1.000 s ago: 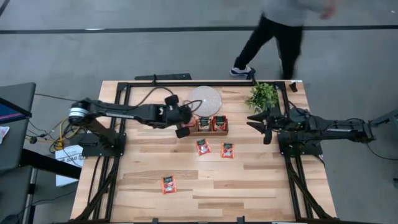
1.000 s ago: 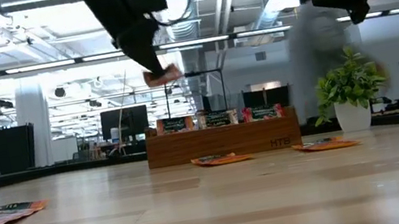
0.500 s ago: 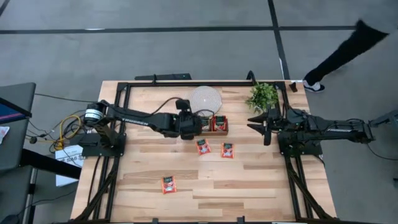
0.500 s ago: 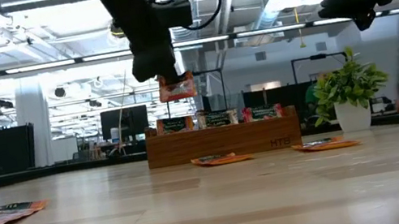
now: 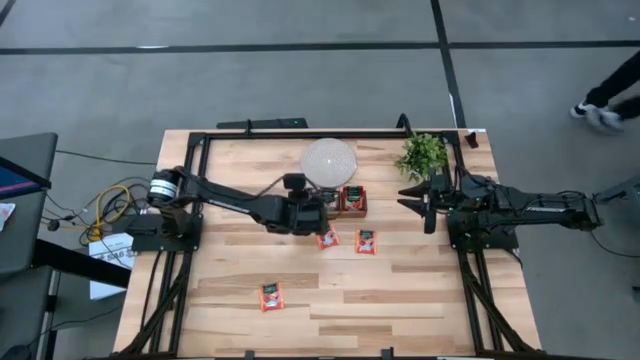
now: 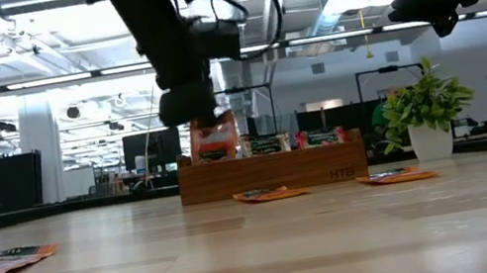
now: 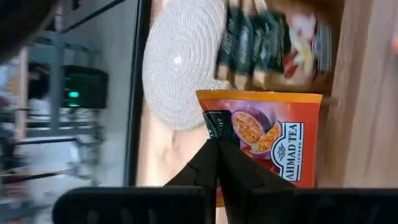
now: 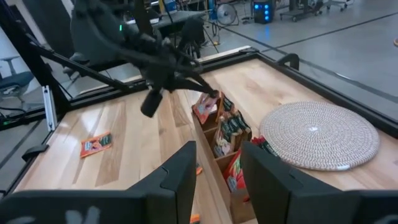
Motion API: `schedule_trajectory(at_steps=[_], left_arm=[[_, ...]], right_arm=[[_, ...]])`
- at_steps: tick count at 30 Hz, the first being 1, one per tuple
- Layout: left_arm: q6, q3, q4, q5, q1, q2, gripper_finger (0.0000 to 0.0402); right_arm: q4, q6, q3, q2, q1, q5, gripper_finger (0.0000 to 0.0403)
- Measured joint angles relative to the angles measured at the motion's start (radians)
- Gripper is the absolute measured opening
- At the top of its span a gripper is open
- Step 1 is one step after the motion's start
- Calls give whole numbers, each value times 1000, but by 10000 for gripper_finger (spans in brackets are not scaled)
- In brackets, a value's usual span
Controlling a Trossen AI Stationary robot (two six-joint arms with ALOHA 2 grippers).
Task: Pick & Place Tea
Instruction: Put the orange tea bag into the left slot of the wooden organizer
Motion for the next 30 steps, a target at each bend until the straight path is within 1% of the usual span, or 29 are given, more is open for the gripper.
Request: schedule_trajectory(at_steps=[3, 4, 12, 20, 25, 30], left_arm=[[20, 0, -4, -81, -10, 43, 0], [20, 0, -9, -93, -10, 51, 0], [18, 0, -3, -127, -6, 101, 0], [15, -1, -10, -122, 0, 105, 0], [14, -1, -9, -75, 1, 105, 0], [13, -1, -9, -72, 5, 105, 0]], right_arm=[[0, 0, 0, 1, 1, 0, 118], [0, 0, 0, 1, 1, 0, 118], [2, 1, 0, 1, 4, 0, 118], [2, 0, 0, 1, 4, -1, 118], [2, 1, 0, 1, 4, -1, 118], [2, 1, 1, 1, 4, -1, 118]])
